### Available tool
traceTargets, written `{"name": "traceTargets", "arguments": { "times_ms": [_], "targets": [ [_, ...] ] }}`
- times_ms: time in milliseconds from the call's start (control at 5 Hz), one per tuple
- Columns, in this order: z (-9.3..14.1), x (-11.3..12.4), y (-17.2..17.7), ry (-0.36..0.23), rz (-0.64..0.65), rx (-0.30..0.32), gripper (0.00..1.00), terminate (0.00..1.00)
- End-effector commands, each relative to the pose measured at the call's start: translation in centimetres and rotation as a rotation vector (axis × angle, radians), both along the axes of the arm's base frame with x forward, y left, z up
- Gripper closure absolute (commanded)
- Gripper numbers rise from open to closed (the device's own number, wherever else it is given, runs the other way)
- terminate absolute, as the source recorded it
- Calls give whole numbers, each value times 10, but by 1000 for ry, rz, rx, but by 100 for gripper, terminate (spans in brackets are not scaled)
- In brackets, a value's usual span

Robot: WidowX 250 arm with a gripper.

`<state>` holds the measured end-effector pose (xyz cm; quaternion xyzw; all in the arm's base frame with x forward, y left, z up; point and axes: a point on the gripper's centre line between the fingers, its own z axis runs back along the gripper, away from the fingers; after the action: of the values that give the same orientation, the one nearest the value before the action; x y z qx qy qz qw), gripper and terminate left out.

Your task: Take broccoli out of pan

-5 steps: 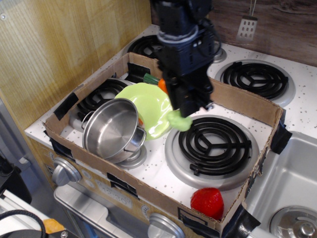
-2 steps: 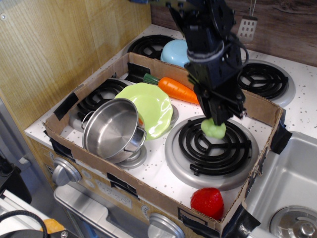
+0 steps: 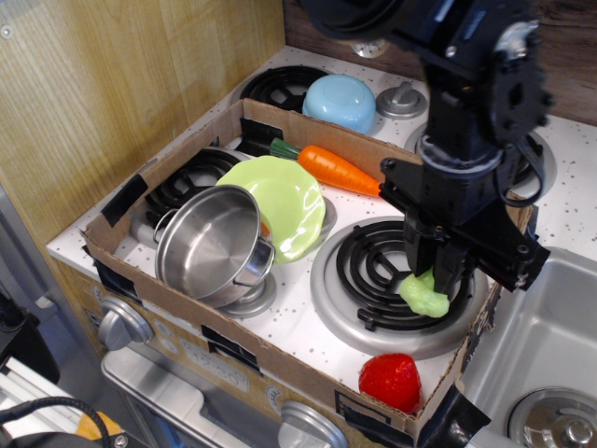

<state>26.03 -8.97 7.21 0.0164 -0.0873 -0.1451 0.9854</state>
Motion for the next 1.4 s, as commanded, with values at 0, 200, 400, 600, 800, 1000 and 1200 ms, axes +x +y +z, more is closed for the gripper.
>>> {"name": "traceTargets", "arguments": {
  "times_ms": [0,200,400,600,800,1000,1200],
  "targets": [
    [13,-17,18,-7,10,45,100,0],
    [2,-26,38,-27,-2,56,100,0],
    [-12,-33,46,-31,18,6,0,0],
    [-12,-28,45,-44,19,-3,0,0],
    [-2,-20,44,-39,2,16,0,0],
    [17,-17,40,-21,15,56,0,0],
    [17,-17,40,-21,15,56,0,0]
  ]
}}
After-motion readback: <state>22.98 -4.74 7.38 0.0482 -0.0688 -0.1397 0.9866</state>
